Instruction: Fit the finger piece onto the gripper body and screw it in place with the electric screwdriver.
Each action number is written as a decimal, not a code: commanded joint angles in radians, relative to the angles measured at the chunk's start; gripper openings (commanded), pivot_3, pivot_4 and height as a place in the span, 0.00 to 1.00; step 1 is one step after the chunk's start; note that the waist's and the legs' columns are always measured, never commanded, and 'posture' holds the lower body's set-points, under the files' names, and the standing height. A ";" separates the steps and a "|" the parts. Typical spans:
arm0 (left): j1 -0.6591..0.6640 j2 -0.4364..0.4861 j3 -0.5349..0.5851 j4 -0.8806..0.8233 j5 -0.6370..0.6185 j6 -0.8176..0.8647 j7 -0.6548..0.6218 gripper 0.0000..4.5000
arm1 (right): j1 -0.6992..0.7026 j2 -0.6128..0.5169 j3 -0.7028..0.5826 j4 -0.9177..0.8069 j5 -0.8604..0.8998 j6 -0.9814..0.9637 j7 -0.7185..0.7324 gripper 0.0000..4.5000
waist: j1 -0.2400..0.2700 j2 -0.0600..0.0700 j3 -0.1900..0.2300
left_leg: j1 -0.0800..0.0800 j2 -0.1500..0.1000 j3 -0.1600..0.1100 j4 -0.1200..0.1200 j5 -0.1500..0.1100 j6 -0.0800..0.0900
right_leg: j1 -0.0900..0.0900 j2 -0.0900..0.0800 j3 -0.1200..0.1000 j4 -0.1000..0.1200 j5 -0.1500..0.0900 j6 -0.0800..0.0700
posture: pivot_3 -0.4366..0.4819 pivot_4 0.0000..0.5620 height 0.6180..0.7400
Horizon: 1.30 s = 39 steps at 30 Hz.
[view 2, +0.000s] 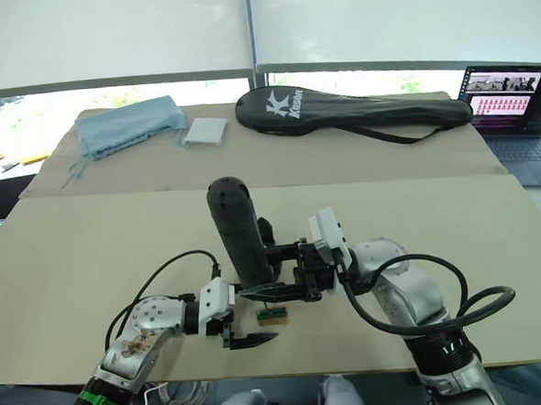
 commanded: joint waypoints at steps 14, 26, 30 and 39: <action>0.022 -0.005 -0.045 0.027 0.018 0.031 0.002 0.98 | -0.006 0.003 -0.023 -0.026 0.035 0.007 0.006 0.43 | 0.000 0.000 0.000 | 0.000 0.000 0.000 0.000 0.000 0.000 | 0.000 0.000 0.000 0.000 0.000 0.000 | 0.48 0.27 1.00; 0.026 -0.004 -0.043 0.033 0.020 0.026 0.006 0.98 | -0.009 0.011 -0.018 -0.001 0.019 0.004 0.011 0.43 | 0.000 0.000 0.000 | 0.000 0.000 0.000 0.000 0.000 0.000 | 0.000 0.000 0.000 0.000 0.000 0.000 | 0.48 0.27 1.00; 0.029 -0.005 -0.043 0.044 0.022 0.017 0.006 0.98 | -0.010 0.012 -0.017 0.001 0.016 0.001 0.013 0.43 | 0.000 0.000 0.000 | 0.000 0.000 0.000 0.000 0.000 0.000 | 0.000 0.000 0.000 0.000 0.000 0.000 | 0.48 0.27 1.00; 0.027 -0.010 -0.045 0.058 0.025 0.005 0.007 0.98 | -0.009 0.015 -0.014 -0.001 0.018 0.018 0.015 0.43 | 0.001 0.000 0.000 | 0.000 0.000 0.000 0.000 0.000 0.000 | 0.000 0.000 0.000 0.000 0.000 0.000 | 0.48 0.27 1.00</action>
